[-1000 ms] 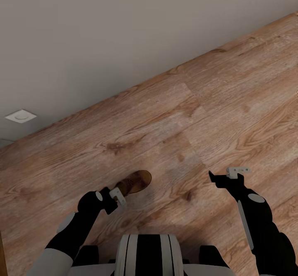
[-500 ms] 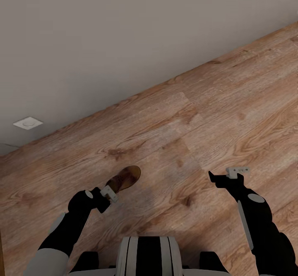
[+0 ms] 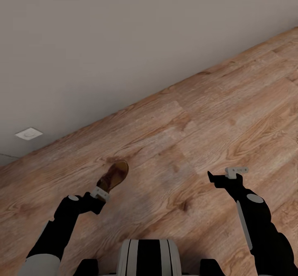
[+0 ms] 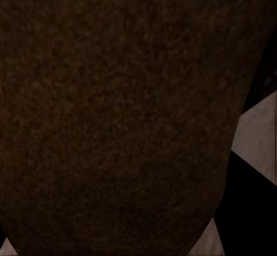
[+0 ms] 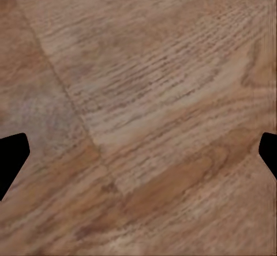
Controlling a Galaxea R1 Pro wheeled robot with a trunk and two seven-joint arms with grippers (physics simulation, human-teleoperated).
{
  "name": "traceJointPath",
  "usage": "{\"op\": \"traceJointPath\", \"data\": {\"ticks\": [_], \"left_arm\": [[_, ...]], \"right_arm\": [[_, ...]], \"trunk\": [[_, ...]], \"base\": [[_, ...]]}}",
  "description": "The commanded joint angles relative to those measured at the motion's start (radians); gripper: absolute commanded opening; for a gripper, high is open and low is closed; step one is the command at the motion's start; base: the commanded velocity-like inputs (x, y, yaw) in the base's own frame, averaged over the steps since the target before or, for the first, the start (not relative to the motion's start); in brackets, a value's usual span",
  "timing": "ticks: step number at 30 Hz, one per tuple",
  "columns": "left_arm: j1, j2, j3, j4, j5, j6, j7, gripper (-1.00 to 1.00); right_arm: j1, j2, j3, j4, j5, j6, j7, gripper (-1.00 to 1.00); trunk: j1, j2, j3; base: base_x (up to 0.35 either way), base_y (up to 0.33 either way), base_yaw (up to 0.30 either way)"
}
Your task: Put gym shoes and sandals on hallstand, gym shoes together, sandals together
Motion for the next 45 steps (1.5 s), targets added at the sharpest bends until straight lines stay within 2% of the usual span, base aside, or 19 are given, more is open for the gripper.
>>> {"op": "traceJointPath", "data": {"ticks": [1, 7, 11, 15, 18, 19, 21, 22, 26, 27, 28, 31, 32, 33, 35, 37, 39, 42, 45], "left_arm": [[0.001, 0.0, 0.012, -0.001, -0.001, -0.002, -0.008, -1.0], [0.015, -0.003, 0.051, 0.004, 0.018, -0.035, -0.008, -1.0], [0.031, -0.007, 0.087, 0.037, 0.053, -0.093, -0.008, -1.0], [0.04, -0.008, 0.128, 0.125, 0.119, -0.201, -0.004, -1.0], [0.046, -0.006, 0.158, 0.173, 0.153, -0.253, 0.007, -1.0], [0.053, -0.005, 0.181, 0.204, 0.173, -0.286, 0.018, -1.0], [0.063, -0.004, 0.205, 0.23, 0.19, -0.321, 0.028, -1.0], [0.075, -0.003, 0.226, 0.251, 0.201, -0.36, 0.034, -1.0], [0.109, -0.003, 0.27, 0.284, 0.216, -0.464, 0.044, -1.0], [0.129, -0.004, 0.298, 0.294, 0.221, -0.519, 0.046, -1.0], [0.136, -0.005, 0.308, 0.296, 0.223, -0.534, 0.047, -1.0], [0.165, -0.008, 0.386, 0.323, 0.229, -0.594, 0.048, -1.0], [0.167, -0.008, 0.397, 0.33, 0.229, -0.599, 0.049, -1.0], [0.173, -0.008, 0.438, 0.359, 0.23, -0.622, 0.048, -1.0], [0.175, -0.008, 0.467, 0.391, 0.229, -0.654, 0.048, -1.0], [0.177, -0.006, 0.515, 0.447, 0.226, -0.73, 0.048, -1.0], [0.18, -0.006, 0.538, 0.471, 0.224, -0.765, 0.048, -1.0], [0.195, -0.005, 0.553, 0.483, 0.225, -0.79, 0.048, -1.0], [0.215, -0.004, 0.559, 0.483, 0.227, -0.801, 0.049, -1.0]], "right_arm": [[-0.001, 0.0, -0.001, -0.001, 0.01, 0.004, 0.009, 1.0], [0.0, 0.001, -0.002, -0.002, 0.01, 0.004, 0.008, 1.0], [0.0, 0.0, -0.003, -0.002, 0.01, 0.004, 0.008, 1.0], [0.0, 0.0, -0.002, -0.001, 0.012, 0.004, 0.008, 1.0], [0.002, -0.001, -0.004, 0.001, 0.014, 0.003, 0.007, 1.0], [0.01, -0.001, -0.01, 0.005, 0.015, 0.002, 0.006, 1.0], [0.023, -0.001, -0.027, 0.015, 0.015, 0.001, 0.004, 1.0], [0.041, 0.0, -0.052, 0.029, 0.015, -0.003, 0.003, 1.0], [0.078, 0.002, -0.119, 0.076, 0.014, -0.049, 0.005, 1.0], [0.099, 0.002, -0.149, 0.112, 0.013, -0.107, 0.006, 1.0], [0.106, 0.003, -0.159, 0.125, 0.013, -0.131, 0.006, 1.0], [0.163, 0.003, -0.22, 0.238, 0.013, -0.321, 0.006, 1.0], [0.17, 0.003, -0.226, 0.258, 0.013, -0.349, 0.006, 1.0], [0.197, 0.003, -0.245, 0.355, 0.013, -0.46, 0.004, 1.0], [0.211, 0.003, -0.267, 0.441, 0.012, -0.553, 0.003, 1.0], [0.222, 0.003, -0.322, 0.584, 0.012, -0.722, 0.003, 1.0], [0.224, 0.003, -0.359, 0.669, 0.013, -0.824, 0.003, 1.0], [0.226, 0.003, -0.388, 0.763, 0.013, -0.924, 0.004, 1.0], [0.226, 0.002, -0.4, 0.827, 0.013, -0.99, 0.003, 1.0]], "trunk": [[-0.001, 0.0, 0.005], [-0.003, 0.001, 0.036], [-0.005, 0.002, 0.057], [-0.007, 0.003, 0.077], [-0.008, 0.004, 0.093], [-0.009, 0.004, 0.098], [-0.01, 0.005, 0.109], [-0.01, 0.005, 0.114], [-0.012, 0.006, 0.135], [-0.012, 0.006, 0.14], [-0.013, 0.006, 0.145], [-0.014, 0.007, 0.161], [-0.014, 0.007, 0.166], [-0.015, 0.007, 0.171], [-0.016, 0.008, 0.182], [-0.017, 0.008, 0.192], [-0.018, 0.009, 0.203], [-0.019, 0.01, 0.218], [-0.02, 0.01, 0.234]], "base": [[0.0, 0.0, -0.178], [0.0, 0.0, -0.182], [0.0, 0.0, -0.185], [0.0, 0.0, -0.185], [0.0, 0.0, -0.185], [0.0, 0.0, -0.186], [0.0, 0.0, -0.186], [0.0, 0.0, -0.186], [0.0, 0.0, -0.186], [0.0, 0.0, -0.186], [0.0, 0.0, -0.186], [0.0, 0.0, -0.186], [0.0, 0.0, -0.186], [0.0, 0.0, -0.186], [0.0, 0.0, -0.186], [0.0, 0.0, -0.186], [0.0, 0.0, -0.189], [0.0, 0.0, -0.195], [0.0, 0.0, -0.2]]}}
